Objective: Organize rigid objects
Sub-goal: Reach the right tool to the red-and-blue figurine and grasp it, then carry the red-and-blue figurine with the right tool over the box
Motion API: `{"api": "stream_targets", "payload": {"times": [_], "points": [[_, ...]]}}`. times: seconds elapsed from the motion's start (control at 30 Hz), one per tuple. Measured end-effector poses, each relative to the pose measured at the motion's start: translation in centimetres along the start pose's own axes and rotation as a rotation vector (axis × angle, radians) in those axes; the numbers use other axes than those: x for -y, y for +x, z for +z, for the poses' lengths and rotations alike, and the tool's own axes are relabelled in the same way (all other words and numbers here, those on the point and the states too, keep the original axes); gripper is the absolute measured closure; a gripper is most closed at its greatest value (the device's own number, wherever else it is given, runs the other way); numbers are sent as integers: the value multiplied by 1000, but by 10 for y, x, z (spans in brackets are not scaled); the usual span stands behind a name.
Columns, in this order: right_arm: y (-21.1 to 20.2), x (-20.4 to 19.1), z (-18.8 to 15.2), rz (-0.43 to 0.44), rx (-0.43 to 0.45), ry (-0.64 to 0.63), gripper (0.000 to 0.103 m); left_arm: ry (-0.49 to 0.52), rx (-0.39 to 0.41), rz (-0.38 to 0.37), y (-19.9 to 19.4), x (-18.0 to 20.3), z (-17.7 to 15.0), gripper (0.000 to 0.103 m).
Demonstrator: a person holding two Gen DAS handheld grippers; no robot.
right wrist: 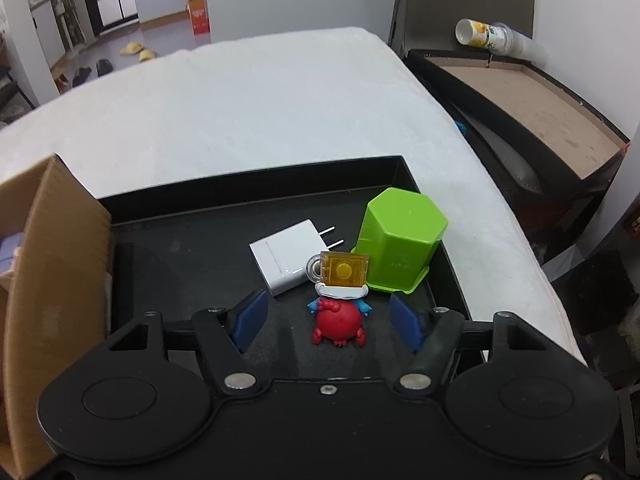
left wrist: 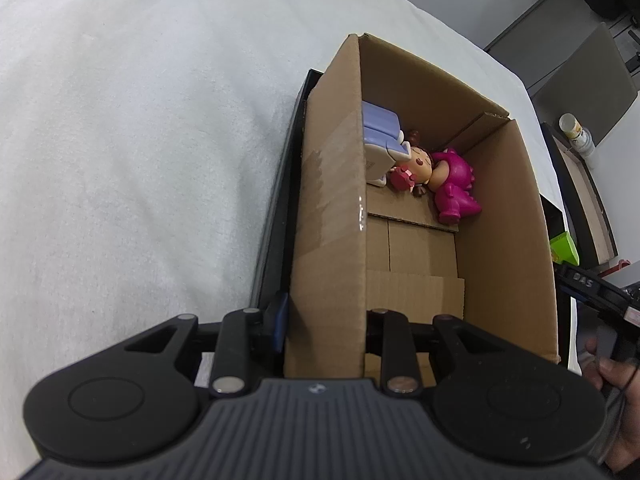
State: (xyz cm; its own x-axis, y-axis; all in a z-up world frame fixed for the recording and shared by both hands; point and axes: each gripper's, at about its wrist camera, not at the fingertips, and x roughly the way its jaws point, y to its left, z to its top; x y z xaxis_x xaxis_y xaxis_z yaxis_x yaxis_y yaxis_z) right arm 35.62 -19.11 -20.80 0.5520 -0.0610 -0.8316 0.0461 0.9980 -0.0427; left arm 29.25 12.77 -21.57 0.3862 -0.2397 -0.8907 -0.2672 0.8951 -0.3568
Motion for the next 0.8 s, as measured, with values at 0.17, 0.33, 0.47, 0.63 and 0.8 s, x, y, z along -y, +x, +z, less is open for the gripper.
{"api": "stream_targets", "payload": {"times": [0.17, 0.33, 0.47, 0.63, 0.8], "points": [[10, -2, 0, -16, -34, 22, 44, -1, -1, -4, 0, -1, 1, 75], [16, -8, -1, -35, -45, 5, 54, 0, 0, -8, 0, -2, 1, 75], [18, -6, 0, -47, -58, 19, 65, -5, 1, -11, -1, -4, 1, 75], [5, -7, -2, -30, -42, 5, 65, -5, 4, -10, -1, -4, 1, 75], [-10, -7, -3, -6, -30, -1, 65, -14, 5, -11, -1, -5, 1, 75]]}}
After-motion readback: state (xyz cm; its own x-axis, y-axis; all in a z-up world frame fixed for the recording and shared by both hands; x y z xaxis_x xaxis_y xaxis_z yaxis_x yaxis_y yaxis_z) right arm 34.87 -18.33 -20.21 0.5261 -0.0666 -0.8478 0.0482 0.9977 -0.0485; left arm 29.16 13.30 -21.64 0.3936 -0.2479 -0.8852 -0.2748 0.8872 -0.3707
